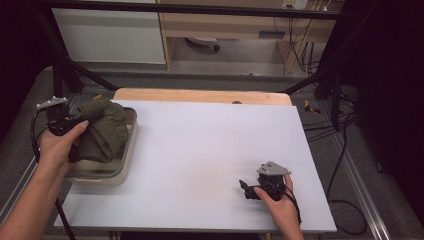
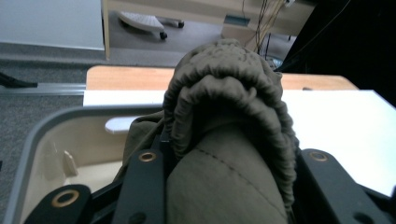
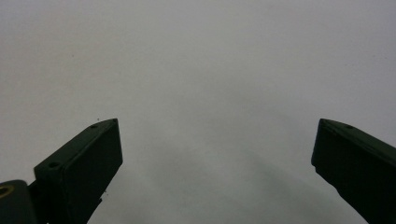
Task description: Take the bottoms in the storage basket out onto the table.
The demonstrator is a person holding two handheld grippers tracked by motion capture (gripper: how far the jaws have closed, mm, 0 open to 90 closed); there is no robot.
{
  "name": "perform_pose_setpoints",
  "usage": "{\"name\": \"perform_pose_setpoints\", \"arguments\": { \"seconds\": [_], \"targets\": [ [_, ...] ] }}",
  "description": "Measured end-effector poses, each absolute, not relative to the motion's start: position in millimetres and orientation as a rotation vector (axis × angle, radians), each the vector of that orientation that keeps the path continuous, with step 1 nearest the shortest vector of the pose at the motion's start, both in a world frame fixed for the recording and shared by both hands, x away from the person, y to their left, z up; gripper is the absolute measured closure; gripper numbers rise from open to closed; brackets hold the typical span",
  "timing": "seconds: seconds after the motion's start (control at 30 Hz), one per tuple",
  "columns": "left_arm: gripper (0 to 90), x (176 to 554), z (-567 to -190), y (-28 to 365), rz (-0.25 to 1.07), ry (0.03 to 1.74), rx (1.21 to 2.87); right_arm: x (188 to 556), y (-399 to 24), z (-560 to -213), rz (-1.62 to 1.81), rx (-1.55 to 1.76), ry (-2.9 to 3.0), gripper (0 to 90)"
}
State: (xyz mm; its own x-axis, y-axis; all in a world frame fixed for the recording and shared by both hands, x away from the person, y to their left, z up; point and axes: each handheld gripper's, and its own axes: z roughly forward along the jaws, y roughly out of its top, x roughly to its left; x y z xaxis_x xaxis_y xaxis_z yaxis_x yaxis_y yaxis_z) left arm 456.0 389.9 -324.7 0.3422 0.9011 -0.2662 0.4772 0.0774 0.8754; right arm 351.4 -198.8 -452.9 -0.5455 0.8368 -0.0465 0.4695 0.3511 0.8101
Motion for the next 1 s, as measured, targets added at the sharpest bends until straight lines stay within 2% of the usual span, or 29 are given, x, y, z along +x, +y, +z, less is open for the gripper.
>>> {"name": "perform_pose_setpoints", "arguments": {
  "seconds": [0.6,1.0],
  "targets": [
    [58.8,450,-292,383,0.505,1.222,1.477,351,-195,-453,1.052,1.116,2.156,4.2],
    [58.6,451,-286,378,0.51,1.204,1.499,351,-195,-453,1.042,1.111,2.157,4.4]
  ]
}}
